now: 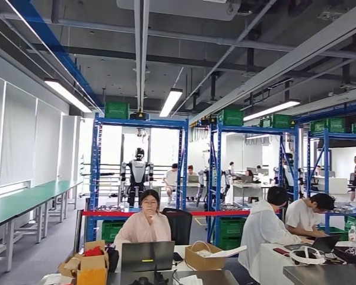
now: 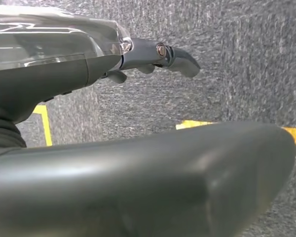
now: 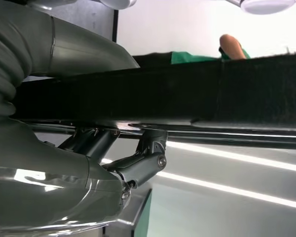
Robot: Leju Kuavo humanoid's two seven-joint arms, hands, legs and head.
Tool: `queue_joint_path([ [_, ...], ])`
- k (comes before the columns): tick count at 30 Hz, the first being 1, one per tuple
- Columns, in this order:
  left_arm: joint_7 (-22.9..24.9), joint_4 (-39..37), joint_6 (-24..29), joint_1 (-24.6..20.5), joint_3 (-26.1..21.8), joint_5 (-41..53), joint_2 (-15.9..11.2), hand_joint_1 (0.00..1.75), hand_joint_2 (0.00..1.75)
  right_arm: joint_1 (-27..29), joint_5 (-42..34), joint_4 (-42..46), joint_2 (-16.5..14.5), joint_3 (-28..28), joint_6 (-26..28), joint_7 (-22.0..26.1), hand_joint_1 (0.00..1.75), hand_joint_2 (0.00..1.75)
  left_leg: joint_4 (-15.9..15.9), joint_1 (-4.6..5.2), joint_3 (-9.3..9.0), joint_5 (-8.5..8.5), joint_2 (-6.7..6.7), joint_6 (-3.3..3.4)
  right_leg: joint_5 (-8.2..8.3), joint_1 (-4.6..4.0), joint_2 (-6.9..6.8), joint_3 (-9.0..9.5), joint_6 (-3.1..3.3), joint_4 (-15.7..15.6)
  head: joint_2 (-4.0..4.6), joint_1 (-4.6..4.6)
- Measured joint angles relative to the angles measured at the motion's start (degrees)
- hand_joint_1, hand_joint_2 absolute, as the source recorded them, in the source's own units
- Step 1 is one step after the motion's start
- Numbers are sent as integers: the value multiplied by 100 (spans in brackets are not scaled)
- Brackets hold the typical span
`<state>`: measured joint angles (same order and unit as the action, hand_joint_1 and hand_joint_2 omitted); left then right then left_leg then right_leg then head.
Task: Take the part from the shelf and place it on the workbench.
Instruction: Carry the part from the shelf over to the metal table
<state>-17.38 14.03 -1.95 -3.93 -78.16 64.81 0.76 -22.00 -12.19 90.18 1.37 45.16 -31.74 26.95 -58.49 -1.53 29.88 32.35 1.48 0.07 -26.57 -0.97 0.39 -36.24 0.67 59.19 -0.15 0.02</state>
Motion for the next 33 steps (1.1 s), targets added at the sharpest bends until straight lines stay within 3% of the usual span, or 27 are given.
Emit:
queue_joint_path([
  [2,-2,0,-2,-11,1,0,0,0,175,1,-1,5,-17,0,0,1,175,175,-53,9,-5,62,-47,-36,-23,26,-6,104,32,-117,1,1],
  [3,-3,0,-3,-18,1,0,-1,0,175,-5,-1,8,-26,1,0,2,175,175,-233,15,79,144,-67,-45,-35,39,-15,176,50,-176,1,1],
  [6,-6,0,-3,-7,1,0,-4,0,175,3,0,1,-37,7,0,2,175,175,-1297,20,757,450,-88,-74,-140,44,-37,336,89,-220,2,3],
  [7,-6,0,-2,6,0,0,-4,0,175,16,1,-6,-37,9,0,2,175,175,-1515,15,954,425,-89,-89,-187,47,-33,389,89,-219,2,3],
  [8,-7,0,-3,18,0,1,-4,0,175,27,1,-14,-37,11,0,2,175,175,-1527,5,1050,281,-91,-105,-239,51,-26,453,81,-218,2,3],
  [9,-8,0,-3,22,0,1,-4,0,175,33,0,-21,-37,13,0,2,175,175,-1314,-9,1035,27,-94,-120,-299,57,-19,531,64,-214,2,3],
  [11,-15,0,-4,16,0,2,-4,0,175,31,-2,-30,-35,15,0,4,175,175,-676,-25,839,-455,-109,-145,-438,55,-14,676,2,-189,2,4],
  [13,-20,0,-3,4,1,2,-3,0,175,26,-4,-30,-34,16,-1,9,175,175,-301,-9,682,-535,-120,-103,-542,44,-8,730,-69,-158,0,1],
  [16,-22,0,-2,10,2,10,-2,0,175,26,-8,-27,-32,15,0,11,175,175,-226,11,611,-403,-107,25,-592,56,-7,744,-140,-128,1,-2],
  [18,-26,0,-2,12,2,16,-3,0,175,15,-12,-25,-32,15,0,12,175,175,-199,-1,523,-354,-100,88,-670,71,-14,610,-191,182,1,-2],
  [20,-29,0,-2,1,2,17,-4,0,175,12,-14,-26,-28,14,0,13,175,175,-182,3,435,-285,-100,129,-882,83,-20,171,-232,911,2,-2],
  [22,-30,0,-2,-5,2,18,-4,0,175,28,-14,-29,-21,14,0,13,175,175,-181,20,339,-197,-97,143,-1038,88,-19,-324,-231,1531,2,-2],
  [23,-30,0,-2,-2,2,20,-4,0,175,35,-14,-30,-18,14,0,13,175,175,-180,28,278,-148,-94,143,-976,82,-18,-457,-212,1581,2,-2],
  [24,-29,0,-2,1,2,22,-4,0,175,35,-14,-30,-16,15,0,13,175,175,-179,34,204,-95,-89,141,-795,67,-18,-482,-182,1414,2,-2],
  [26,-29,0,-3,3,2,26,4,0,175,30,-14,-30,-14,14,0,13,175,175,-166,31,55,8,-83,128,-243,2,-16,-325,-96,709,2,-2],
  [28,-31,0,-10,-8,2,27,21,0,175,19,-12,-34,-12,14,0,11,175,175,-111,11,-26,68,-80,94,60,-65,-11,-194,-5,187,0,-4],
  [31,-29,0,-27,-19,2,31,32,0,175,12,-11,-31,-14,13,1,9,175,175,-36,6,-116,39,-95,6,73,-77,-4,-59,83,-81,-1,-7],
  [33,-32,0,-37,-32,3,38,33,0,175,-2,-14,-28,-19,14,1,10,175,175,-245,14,-77,36,-102,-17,58,-46,-14,129,117,-224,0,-3],
])
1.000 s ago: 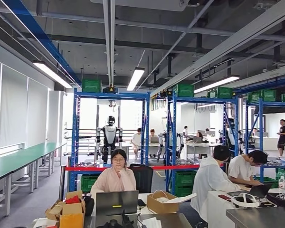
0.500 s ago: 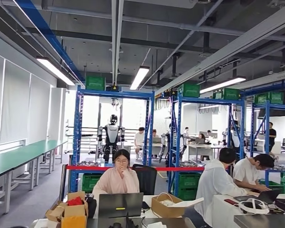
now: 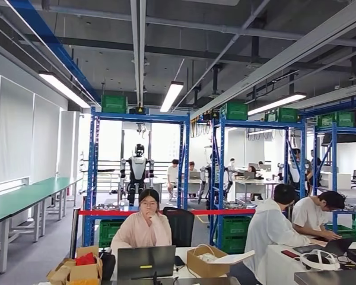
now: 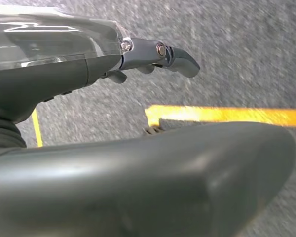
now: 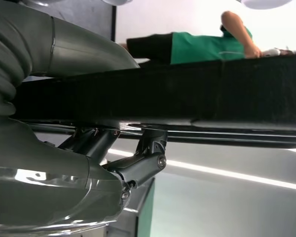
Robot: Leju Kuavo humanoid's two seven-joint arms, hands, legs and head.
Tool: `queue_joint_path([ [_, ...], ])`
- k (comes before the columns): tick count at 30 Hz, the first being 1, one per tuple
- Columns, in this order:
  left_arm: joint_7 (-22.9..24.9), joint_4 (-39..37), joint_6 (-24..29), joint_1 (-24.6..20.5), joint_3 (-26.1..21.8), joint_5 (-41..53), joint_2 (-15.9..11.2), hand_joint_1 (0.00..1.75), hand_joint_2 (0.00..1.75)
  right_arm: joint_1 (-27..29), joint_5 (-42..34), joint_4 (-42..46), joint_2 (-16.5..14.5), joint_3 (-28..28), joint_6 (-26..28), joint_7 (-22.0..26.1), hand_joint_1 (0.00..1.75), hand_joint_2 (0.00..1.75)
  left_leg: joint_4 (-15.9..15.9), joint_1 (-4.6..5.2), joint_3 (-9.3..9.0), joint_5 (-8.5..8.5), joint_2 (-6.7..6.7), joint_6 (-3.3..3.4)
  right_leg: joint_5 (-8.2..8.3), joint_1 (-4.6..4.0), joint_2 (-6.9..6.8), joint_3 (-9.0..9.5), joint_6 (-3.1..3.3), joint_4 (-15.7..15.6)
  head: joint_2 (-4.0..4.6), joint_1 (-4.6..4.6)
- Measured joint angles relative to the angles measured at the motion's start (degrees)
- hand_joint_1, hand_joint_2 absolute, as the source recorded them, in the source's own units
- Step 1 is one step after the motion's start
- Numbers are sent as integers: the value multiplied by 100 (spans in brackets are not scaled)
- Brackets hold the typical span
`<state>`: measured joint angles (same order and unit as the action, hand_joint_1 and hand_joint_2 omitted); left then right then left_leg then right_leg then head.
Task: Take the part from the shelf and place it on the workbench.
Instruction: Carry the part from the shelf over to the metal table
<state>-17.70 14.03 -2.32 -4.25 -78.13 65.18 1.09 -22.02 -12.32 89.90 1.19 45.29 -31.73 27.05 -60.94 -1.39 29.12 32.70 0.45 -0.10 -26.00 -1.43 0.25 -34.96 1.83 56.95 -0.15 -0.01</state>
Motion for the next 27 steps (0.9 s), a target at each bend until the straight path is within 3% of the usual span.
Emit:
queue_joint_path([
  [3,-3,0,-3,-13,1,4,-14,0,175,-15,-1,-4,-3,5,0,-1,175,175,-904,0,576,301,-2,-41,-91,15,-12,170,22,-62,2,1],
  [5,-3,0,-2,8,1,4,-27,0,175,1,-2,-9,-3,9,2,-2,175,175,-1192,-14,917,442,-3,-92,-180,24,0,267,15,-60,2,1],
  [6,-3,0,-2,17,1,5,-29,0,175,5,-2,-13,-3,13,4,-2,175,175,-1077,-27,962,337,-4,-118,-234,35,6,334,1,-57,2,1],
  [8,-3,0,-2,23,1,8,-31,0,175,7,-3,-18,-4,20,11,-3,175,175,-463,-67,853,-205,-11,-173,-366,61,10,489,-55,-39,2,1],
  [10,4,0,-2,17,1,9,-30,0,175,5,-3,-26,-4,24,20,-4,175,175,1,-63,756,-560,-19,-146,-485,71,12,570,-135,5,1,1],
  [14,9,0,-2,22,1,14,-32,0,175,3,-4,-29,-5,27,41,-14,175,175,72,-19,718,-558,-12,41,-594,93,10,573,-265,88,1,3],
  [16,0,0,-1,15,1,15,-36,0,175,-4,-4,-22,-5,24,46,-9,175,175,85,-30,635,-510,-8,98,-704,112,1,376,-321,493,1,3],
  [19,-13,0,-2,7,1,15,-43,0,175,27,5,-19,3,22,53,-4,175,175,87,-10,519,-396,-7,140,-1051,131,-3,-341,-363,1587,2,1],
  [20,-16,0,-2,8,1,15,-44,0,175,40,9,-19,9,23,54,-3,175,175,87,1,471,-353,-4,143,-1076,131,-3,-519,-354,1757,2,1],
  [21,-18,0,-2,11,1,15,-44,0,175,46,11,-19,14,23,54,-2,175,175,88,10,413,-308,1,144,-980,123,-2,-591,-332,1708,2,1],
  [22,-20,0,-2,13,1,15,-43,0,175,48,13,-18,18,22,55,-2,175,175,91,16,344,-259,6,141,-763,104,-2,-559,-296,1450,2,1],
  [24,-22,0,-2,9,1,15,-39,0,175,42,13,-15,23,20,57,0,175,175,108,13,214,-167,15,121,-249,36,-2,-359,-201,720,2,2],
  [26,-23,0,-3,4,1,15,-29,0,175,36,14,-9,29,18,58,1,175,175,163,-3,142,-115,21,76,-38,-27,5,-231,-94,294,1,-1],
  [27,-23,0,-4,6,1,16,-25,0,175,35,15,-5,32,17,58,2,175,175,187,-5,112,-120,20,44,-41,-44,8,-204,-51,225,1,-2],
])
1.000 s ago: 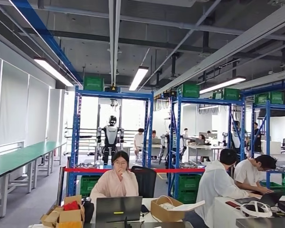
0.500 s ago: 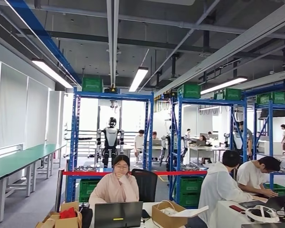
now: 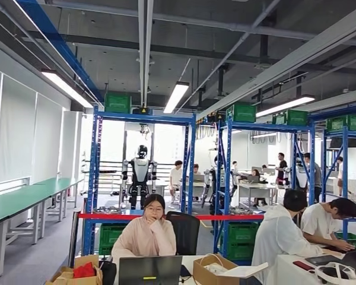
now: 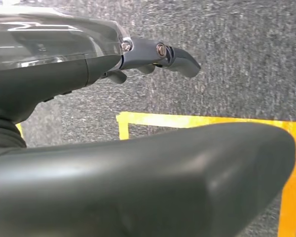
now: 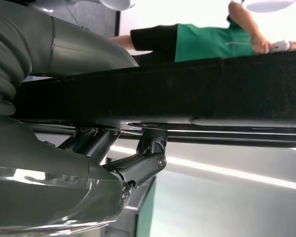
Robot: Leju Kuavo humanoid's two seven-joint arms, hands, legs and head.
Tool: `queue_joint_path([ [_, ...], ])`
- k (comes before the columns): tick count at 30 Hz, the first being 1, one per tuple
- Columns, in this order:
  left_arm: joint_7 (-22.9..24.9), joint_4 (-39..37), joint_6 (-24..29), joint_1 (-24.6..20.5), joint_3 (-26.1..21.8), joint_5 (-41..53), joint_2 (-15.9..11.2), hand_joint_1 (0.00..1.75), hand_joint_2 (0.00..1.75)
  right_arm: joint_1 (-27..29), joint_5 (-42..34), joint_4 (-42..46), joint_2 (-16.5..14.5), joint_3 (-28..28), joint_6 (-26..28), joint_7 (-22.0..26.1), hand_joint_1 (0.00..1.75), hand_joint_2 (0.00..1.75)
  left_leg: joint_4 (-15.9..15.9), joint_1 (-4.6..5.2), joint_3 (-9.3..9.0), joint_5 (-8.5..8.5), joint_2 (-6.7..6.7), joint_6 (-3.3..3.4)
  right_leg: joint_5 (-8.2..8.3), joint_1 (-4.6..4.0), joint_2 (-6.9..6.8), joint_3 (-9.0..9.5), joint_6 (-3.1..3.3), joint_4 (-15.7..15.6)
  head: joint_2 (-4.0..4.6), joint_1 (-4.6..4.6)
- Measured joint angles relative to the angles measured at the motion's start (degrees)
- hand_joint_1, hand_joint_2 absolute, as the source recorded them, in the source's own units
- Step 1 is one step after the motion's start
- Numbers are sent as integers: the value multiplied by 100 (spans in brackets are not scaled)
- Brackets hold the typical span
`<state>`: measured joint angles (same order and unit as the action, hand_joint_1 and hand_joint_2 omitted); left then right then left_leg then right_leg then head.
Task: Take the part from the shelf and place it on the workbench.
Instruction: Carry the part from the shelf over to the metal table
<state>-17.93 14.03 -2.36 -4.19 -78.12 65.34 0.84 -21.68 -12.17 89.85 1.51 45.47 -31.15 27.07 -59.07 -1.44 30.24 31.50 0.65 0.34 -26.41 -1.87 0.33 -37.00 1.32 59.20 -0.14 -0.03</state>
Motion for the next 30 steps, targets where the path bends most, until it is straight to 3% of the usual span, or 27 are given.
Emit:
queue_joint_path([
  [2,-1,0,-2,1,0,4,0,0,175,-1,3,12,1,-1,0,3,175,175,13,10,-72,-5,-8,-47,45,19,0,121,43,-132,1,-2],
  [4,1,0,-7,-18,2,15,-2,0,175,-16,10,20,-1,0,0,9,175,175,-263,24,19,56,-15,-59,35,59,-8,280,60,-248,1,-2],
  [7,71,0,-3,-16,7,82,-16,0,175,-12,30,20,3,2,0,16,175,175,-1222,25,647,408,-17,-100,-51,79,-12,399,74,-285,1,-3],
  [8,128,0,-1,5,12,131,-21,0,175,-1,37,19,6,2,0,17,175,175,-1408,21,826,485,-18,-121,-91,83,-5,440,72,-285,1,-3],
  [9,191,0,1,30,20,185,-23,0,175,5,42,17,10,1,0,19,175,175,-1418,13,920,453,-19,-143,-136,89,5,492,64,-283,1,-3],
  [10,256,0,2,52,32,236,-23,0,175,7,44,15,12,0,0,23,175,175,-1234,-2,920,281,-20,-167,-187,99,14,558,47,-279,1,-3],
  [12,384,-1,16,88,58,301,-17,0,175,6,48,7,19,-4,0,36,175,175,-577,-39,780,-265,-23,-221,-312,109,22,692,-14,-254,1,-3],
  [13,451,-1,34,96,68,320,-11,0,175,3,50,3,25,-8,-1,43,175,175,-308,-41,717,-432,-28,-207,-365,106,23,718,-48,-231,0,-4],
  [14,516,-1,57,109,75,334,-5,0,175,3,52,0,34,-14,-1,48,175,175,-155,-35,692,-525,-30,-172,-411,100,26,721,-82,-208,-2,-5],
  [17,640,0,104,167,90,369,1,0,175,10,49,2,66,-35,-2,62,175,175,-105,-11,669,-483,-31,-20,-491,106,32,716,-160,-161,-5,-7],
  [19,686,0,113,184,93,381,1,0,175,0,44,7,84,-48,-2,72,175,175,-97,-22,593,-436,-29,42,-577,125,19,610,-219,118,-4,-7],
  [21,737,1,130,181,94,392,-3,0,175,2,42,8,103,-56,-2,78,175,175,-93,-17,515,-372,-29,88,-806,150,0,220,-273,813,-2,-8],
  [23,758,3,141,183,94,396,-8,0,175,29,42,6,128,-61,-2,80,175,175,-93,2,440,-301,-28,103,-1003,162,-6,-234,-288,1456,-1,-8],
  [24,750,4,138,186,94,401,-9,0,175,42,42,5,138,-66,-2,80,175,175,-93,14,395,-265,-25,106,-952,156,-5,-354,-272,1523,0,-8],
  [25,734,4,130,187,94,405,-9,0,175,49,42,5,146,-72,-2,81,175,175,-92,24,345,-229,-20,107,-790,143,-5,-371,-242,1383,1,-8],
  [27,681,3,110,181,94,415,-1,0,175,43,44,7,149,-88,-1,86,175,175,-82,31,240,-158,-9,100,-267,78,-6,-157,-141,645,1,-7],
  [29,626,3,100,171,94,422,22,0,175,22,52,10,149,-102,8,93,175,175,-42,17,176,-116,-3,67,-36,10,-2,44,-26,87,0,-8],
  [30,603,3,98,169,94,426,32,0,175,14,57,12,149,-111,15,97,175,175,-31,15,154,-116,-3,37,-28,-12,2,87,18,-21,0,-9],
])
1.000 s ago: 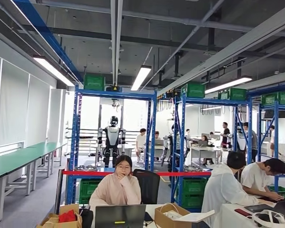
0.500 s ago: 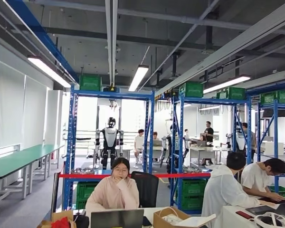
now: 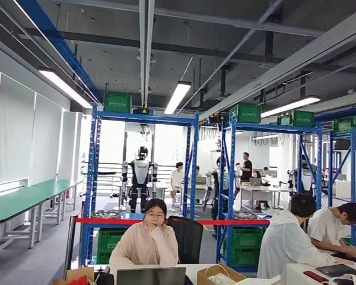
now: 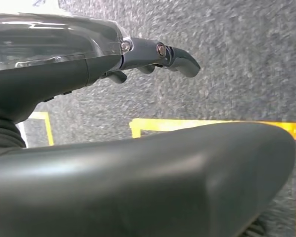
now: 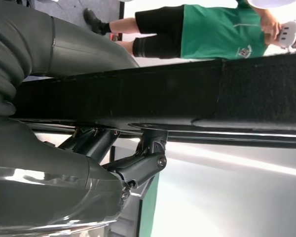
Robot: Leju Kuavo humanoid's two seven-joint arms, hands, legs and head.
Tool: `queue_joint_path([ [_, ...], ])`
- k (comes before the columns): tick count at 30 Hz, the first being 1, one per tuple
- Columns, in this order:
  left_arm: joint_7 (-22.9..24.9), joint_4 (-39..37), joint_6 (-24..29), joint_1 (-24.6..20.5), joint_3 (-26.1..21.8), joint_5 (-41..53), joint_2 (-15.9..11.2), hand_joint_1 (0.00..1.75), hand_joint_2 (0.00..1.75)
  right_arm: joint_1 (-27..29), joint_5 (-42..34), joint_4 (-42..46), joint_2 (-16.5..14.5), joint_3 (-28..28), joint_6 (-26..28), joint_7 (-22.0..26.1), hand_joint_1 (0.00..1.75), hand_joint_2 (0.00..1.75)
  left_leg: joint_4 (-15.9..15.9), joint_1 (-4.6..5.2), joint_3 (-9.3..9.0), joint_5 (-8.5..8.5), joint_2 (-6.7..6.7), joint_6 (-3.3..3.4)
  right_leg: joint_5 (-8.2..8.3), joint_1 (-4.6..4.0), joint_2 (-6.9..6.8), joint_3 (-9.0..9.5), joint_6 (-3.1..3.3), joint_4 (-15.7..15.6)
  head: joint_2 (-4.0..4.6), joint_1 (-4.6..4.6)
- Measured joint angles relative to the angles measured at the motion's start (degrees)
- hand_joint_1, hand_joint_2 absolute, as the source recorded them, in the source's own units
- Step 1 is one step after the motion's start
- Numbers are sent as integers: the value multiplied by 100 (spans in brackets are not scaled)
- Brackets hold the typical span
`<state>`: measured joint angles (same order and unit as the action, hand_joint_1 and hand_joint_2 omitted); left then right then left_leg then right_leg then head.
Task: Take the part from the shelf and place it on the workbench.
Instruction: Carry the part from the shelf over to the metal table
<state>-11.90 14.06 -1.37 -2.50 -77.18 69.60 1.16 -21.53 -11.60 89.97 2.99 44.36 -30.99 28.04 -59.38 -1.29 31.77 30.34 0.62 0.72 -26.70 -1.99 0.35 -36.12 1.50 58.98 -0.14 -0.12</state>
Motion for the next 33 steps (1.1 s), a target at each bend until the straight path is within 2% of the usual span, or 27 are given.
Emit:
queue_joint_path([
  [2,-29,0,-4,-4,0,3,8,0,175,-7,9,10,-4,-15,18,3,175,175,17,8,-57,-2,-5,-53,19,7,1,89,54,-110,0,-2],
  [4,-51,-1,-8,-18,0,7,10,0,175,-24,50,25,-14,-25,36,7,175,175,-111,20,-52,95,-16,-72,43,41,-13,225,69,-225,1,-3],
  [5,-65,0,-5,-32,1,9,9,0,175,-38,94,31,-22,-27,45,8,175,175,-315,21,50,221,-19,-79,46,58,-26,280,73,-266,1,-3],
  [7,-91,1,2,-44,1,13,-3,0,175,-54,207,33,-37,-26,68,4,175,175,-977,18,437,524,-21,-115,20,62,-53,307,84,-280,1,-2],
  [8,-101,1,5,-42,1,14,-10,0,175,-50,250,33,-41,-25,79,3,175,175,-1269,13,636,614,-21,-139,2,63,-71,313,86,-279,1,-2],
  [9,-107,0,6,-35,0,15,-15,0,175,-45,280,33,-42,-24,87,2,175,175,-1409,5,765,604,-23,-164,-19,66,-89,327,81,-276,1,-3],
  [10,-113,-1,6,-31,0,16,-15,0,175,-42,295,32,-41,-23,94,2,175,175,-1344,-10,794,477,-27,-188,-45,74,-100,351,67,-269,1,-2],
  [12,-123,0,6,-29,0,19,-15,0,175,-45,311,32,-40,-23,104,4,175,175,-725,-54,597,-10,-37,-252,-125,99,-125,414,7,-228,1,-2],
  [13,-126,0,6,-32,0,19,-14,0,175,-47,310,31,-39,-24,109,8,175,175,-392,-60,492,-158,-42,-274,-167,105,-132,426,-29,-182,1,-2],
  [14,-128,0,7,-33,0,19,-12,0,175,-48,306,31,-39,-26,119,13,175,175,-177,-60,425,-258,-47,-250,-203,102,-141,413,-64,-137,-1,-2],
  [17,-122,-1,11,-15,0,19,-9,0,175,-19,326,33,-36,-39,209,43,175,175,-95,-28,420,-260,-54,-95,-274,93,-148,354,-127,-53,-2,2],
  [19,-120,-1,14,-8,0,24,-5,0,175,0,413,51,-30,-67,322,89,175,175,-90,-35,402,-254,-51,-55,-382,113,-128,335,-177,49,0,3],
  [20,-119,-1,15,-14,0,31,-4,0,175,2,481,72,-27,-88,391,119,175,175,-87,-43,390,-250,-50,-37,-501,127,-114,259,-209,233,1,3],
  [21,-119,-1,17,-24,0,42,-3,0,175,5,562,98,-24,-117,466,150,175,175,-85,-42,380,-242,-49,-21,-663,142,-100,115,-240,546,1,3],
  [23,-120,-1,17,-40,0,63,-3,0,175,17,714,145,-14,-185,619,202,175,175,-85,-34,363,-225,-47,7,-964,165,-94,-292,-274,1328,1,3],
  [24,-121,-1,15,-45,0,71,-3,0,175,22,773,166,-8,-222,686,220,175,175,-85,-28,352,-217,-45,15,-1001,167,-93,-443,-274,1576,1,3],
  [25,-122,-1,12,-49,0,77,-3,0,175,20,817,194,-3,-266,746,231,175,175,-85,-22,340,-208,-41,20,-923,166,-89,-493,-263,1608,1,3],
  [26,-126,-1,9,-55,0,88,-3,0,175,3,848,233,0,-320,800,233,175,175,-85,-16,325,-201,-33,23,-745,162,-83,-436,-240,1415,1,3],
  [28,-143,-1,-10,-82,2,121,1,0,175,-99,889,347,1,-493,907,210,175,175,-79,-8,305,-191,-13,20,-304,133,-49,-121,-163,640,1,4],
  [29,-160,-1,-22,-99,4,146,4,0,175,-186,898,403,-2,-612,957,187,175,175,-75,-7,307,-192,-4,9,-167,114,-31,18,-126,304,1,4],
  [30,-178,-1,-37,-113,9,165,8,0,175,-282,903,452,-6,-750,1001,158,175,175,-70,-9,312,-194,1,-9,-104,94,-16,104,-100,94,1,4],
  [33,-228,-1,-84,-132,32,228,9,0,175,-525,965,536,-36,-1171,1104,35,175,175,-35,-26,308,-196,1,-98,-82,83,-15,155,-57,-55,1,3],
])
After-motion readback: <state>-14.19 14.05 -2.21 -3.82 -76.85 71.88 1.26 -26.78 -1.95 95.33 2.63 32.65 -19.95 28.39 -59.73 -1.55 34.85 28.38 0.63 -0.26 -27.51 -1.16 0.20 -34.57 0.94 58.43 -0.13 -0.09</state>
